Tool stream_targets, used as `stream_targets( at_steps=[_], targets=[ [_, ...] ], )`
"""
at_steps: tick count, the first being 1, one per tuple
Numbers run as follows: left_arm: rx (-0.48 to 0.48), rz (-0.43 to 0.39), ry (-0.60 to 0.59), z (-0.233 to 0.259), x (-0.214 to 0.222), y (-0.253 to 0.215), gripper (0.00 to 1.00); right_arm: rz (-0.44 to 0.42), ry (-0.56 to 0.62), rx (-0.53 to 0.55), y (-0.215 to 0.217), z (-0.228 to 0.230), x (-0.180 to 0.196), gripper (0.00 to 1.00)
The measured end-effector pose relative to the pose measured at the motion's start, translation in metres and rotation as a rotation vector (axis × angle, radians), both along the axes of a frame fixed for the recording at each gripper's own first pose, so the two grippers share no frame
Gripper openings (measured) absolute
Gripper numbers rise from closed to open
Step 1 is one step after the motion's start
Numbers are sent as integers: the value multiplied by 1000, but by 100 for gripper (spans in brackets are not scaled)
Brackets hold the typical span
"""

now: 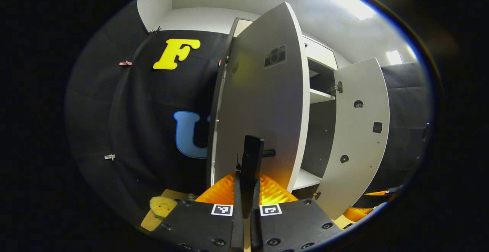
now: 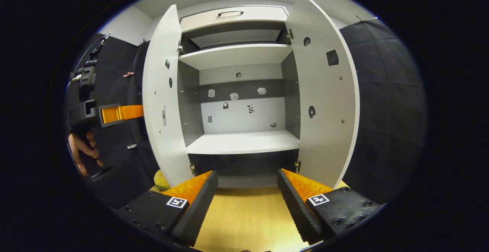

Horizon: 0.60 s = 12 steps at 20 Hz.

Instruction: Open the right door of the double-door shoe cabinet with the right hand, and open the left door with the left hand.

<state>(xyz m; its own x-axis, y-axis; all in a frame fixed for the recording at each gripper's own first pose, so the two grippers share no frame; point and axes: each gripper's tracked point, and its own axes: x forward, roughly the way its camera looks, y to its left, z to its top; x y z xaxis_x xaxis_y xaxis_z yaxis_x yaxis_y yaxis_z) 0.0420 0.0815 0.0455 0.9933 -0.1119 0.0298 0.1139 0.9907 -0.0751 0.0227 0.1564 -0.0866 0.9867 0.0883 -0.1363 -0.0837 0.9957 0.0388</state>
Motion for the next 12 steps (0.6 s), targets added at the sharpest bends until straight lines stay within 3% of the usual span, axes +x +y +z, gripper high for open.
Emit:
stream_targets(
  at_steps=[5,7,12],
  targets=[
    [68,116,19,-4,-1,74,5,13,14,3,5,-1,2,98],
    [-62,-5,28,-2,-5,57,5,13,19,-8,1,-2,3,98],
    [-3,58,31,-6,-8,62,5,-15,28,7,-13,3,-1,98]
  ],
)
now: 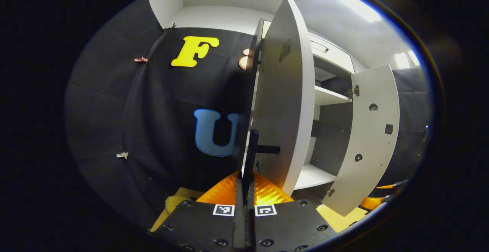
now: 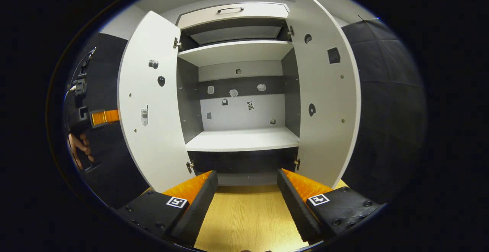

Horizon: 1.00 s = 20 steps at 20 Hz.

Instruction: Open the right door of the double-door shoe cabinet with the right hand, and open the left door with the left hand.

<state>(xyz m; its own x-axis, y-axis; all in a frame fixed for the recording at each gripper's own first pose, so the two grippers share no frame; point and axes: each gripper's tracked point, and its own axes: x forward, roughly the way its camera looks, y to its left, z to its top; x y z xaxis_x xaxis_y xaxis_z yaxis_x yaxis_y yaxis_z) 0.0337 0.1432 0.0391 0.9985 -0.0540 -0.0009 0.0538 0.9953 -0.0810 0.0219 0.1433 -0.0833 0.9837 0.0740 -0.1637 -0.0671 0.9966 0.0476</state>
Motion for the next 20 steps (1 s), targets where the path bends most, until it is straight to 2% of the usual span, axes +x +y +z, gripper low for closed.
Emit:
stream_targets(
  at_steps=[5,9,13,15,18,19,20],
  targets=[
    [-10,49,20,-1,-20,0,5,-13,-29,2,-33,14,-4,98],
    [-25,135,32,0,-48,2,5,19,-24,15,-61,23,-7,98],
    [-22,198,18,4,-76,-16,5,49,-46,16,-85,31,-15,98],
    [-11,224,-4,8,-88,-33,5,68,-44,32,-91,33,-19,99],
    [-36,213,-13,-1,-101,-73,5,86,-50,39,-105,39,-22,98],
    [-45,207,-17,-2,-104,-85,0,91,-60,40,-108,43,-23,98],
    [-52,199,-24,-4,-103,-99,6,91,-71,37,-112,46,-23,98]
  ],
)
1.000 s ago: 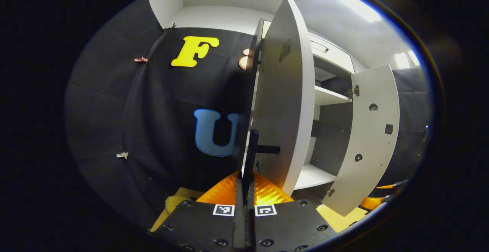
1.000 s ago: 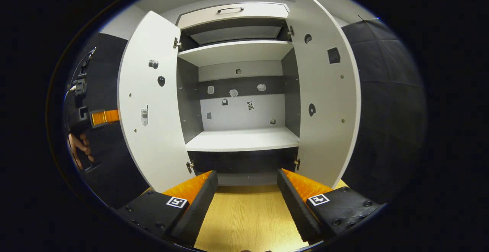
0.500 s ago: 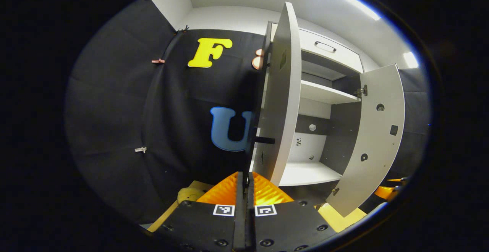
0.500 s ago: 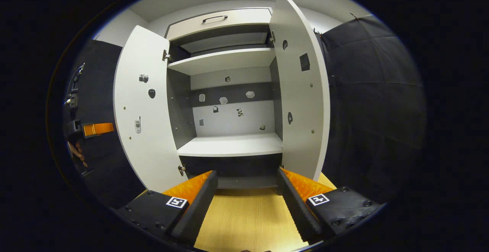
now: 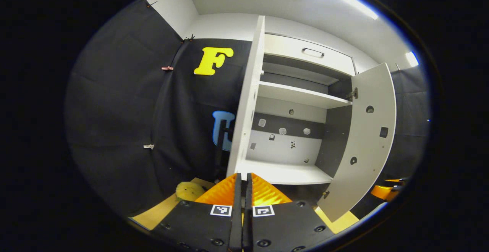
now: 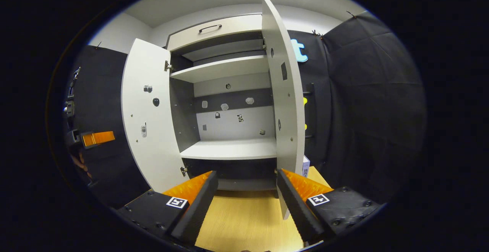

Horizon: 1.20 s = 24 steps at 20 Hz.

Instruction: Open the right door of the double-door shoe cabinet with the right hand, and open the left door with the left hand.

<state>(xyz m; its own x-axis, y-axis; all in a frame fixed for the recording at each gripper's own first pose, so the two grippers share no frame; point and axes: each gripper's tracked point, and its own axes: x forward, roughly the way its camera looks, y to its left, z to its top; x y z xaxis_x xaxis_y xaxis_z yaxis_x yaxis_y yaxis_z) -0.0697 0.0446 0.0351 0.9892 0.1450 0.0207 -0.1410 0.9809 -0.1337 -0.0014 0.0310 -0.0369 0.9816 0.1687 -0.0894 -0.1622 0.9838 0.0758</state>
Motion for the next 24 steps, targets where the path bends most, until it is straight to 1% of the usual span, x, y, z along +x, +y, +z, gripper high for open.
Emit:
stream_targets(
  at_steps=[2,3,5,7,8,11,12,13,15,16,17,19,22,24],
  targets=[
    [1,-26,-3,-4,-2,-27,11,-3,-16,-4,-8,6,1,98],
    [12,-27,4,-6,-2,-36,8,-6,-20,0,-11,9,2,98],
    [44,-23,7,-6,-2,-45,23,-7,-26,20,-10,13,1,98],
    [62,-42,-2,-5,1,-59,46,-7,-34,28,-8,16,5,98],
    [62,-58,1,-8,4,-65,48,-7,-39,27,-4,17,6,100],
    [78,-73,10,-10,8,-64,51,-1,-42,16,5,16,11,98],
    [87,-76,14,-12,11,-63,55,-1,-42,12,11,17,13,98],
    [95,-80,18,-13,14,-62,62,-5,-43,10,16,18,13,98],
    [109,-88,24,-17,16,-62,83,-10,-46,8,23,20,13,98],
    [119,-95,26,-20,16,-62,86,-13,-50,7,26,21,15,98],
    [127,-104,28,-22,17,-63,94,-18,-56,6,28,21,15,98],
    [143,-112,31,-30,17,-64,95,-35,-75,7,32,18,17,98],
    [179,-123,25,-36,14,-64,95,-37,-51,-9,41,2,15,98],
    [183,-134,14,-38,14,-65,95,-49,-45,-14,40,-4,14,98]
  ],
)
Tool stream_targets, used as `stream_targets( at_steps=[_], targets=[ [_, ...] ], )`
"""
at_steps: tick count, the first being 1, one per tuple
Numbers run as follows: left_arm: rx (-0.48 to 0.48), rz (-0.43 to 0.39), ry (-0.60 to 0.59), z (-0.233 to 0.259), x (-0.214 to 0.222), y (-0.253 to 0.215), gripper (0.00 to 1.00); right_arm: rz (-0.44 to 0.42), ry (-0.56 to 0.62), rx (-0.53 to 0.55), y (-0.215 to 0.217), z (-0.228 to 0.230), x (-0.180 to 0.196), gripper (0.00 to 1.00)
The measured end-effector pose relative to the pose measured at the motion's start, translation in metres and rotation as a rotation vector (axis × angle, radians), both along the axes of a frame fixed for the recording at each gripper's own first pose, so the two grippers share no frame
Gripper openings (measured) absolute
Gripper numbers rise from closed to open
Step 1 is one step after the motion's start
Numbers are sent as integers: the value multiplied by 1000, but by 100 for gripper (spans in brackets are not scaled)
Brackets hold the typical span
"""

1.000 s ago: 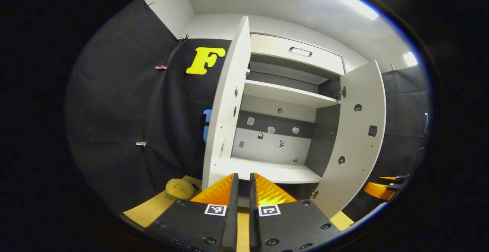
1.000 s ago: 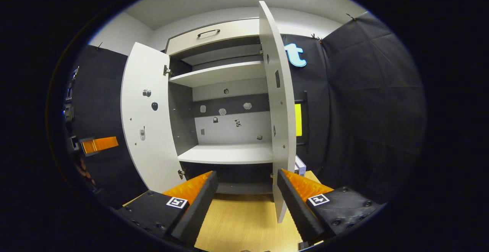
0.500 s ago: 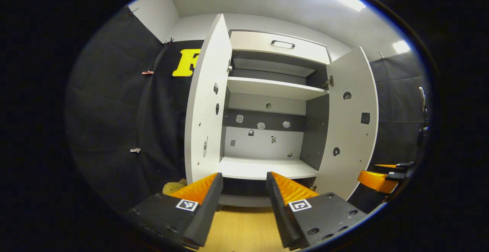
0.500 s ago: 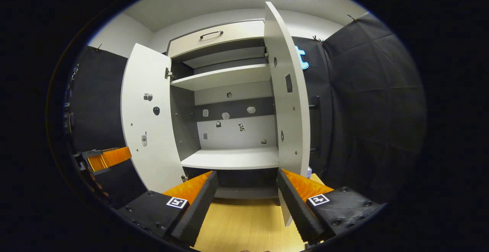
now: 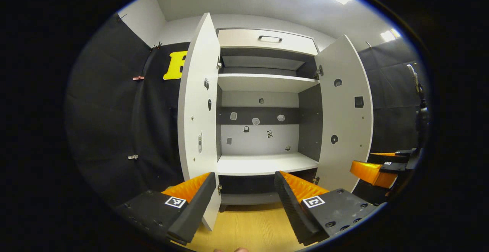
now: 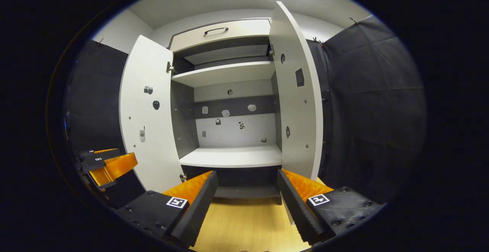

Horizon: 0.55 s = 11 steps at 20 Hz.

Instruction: Open the right door of the double-door shoe cabinet with the right hand, and open the left door with the left hand.

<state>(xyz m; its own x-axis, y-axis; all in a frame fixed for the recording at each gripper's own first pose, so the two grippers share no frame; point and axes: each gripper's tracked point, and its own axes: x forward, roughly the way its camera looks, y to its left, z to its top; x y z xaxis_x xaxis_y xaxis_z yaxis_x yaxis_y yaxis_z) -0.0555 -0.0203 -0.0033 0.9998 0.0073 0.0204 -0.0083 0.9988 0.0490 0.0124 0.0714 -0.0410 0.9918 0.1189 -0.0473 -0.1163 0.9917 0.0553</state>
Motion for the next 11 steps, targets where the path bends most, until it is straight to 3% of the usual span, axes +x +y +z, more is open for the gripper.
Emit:
stream_targets(
  at_steps=[11],
  targets=[
    [-88,-44,23,-18,8,8,95,-60,4,3,-5,-15,-2,98]
  ],
)
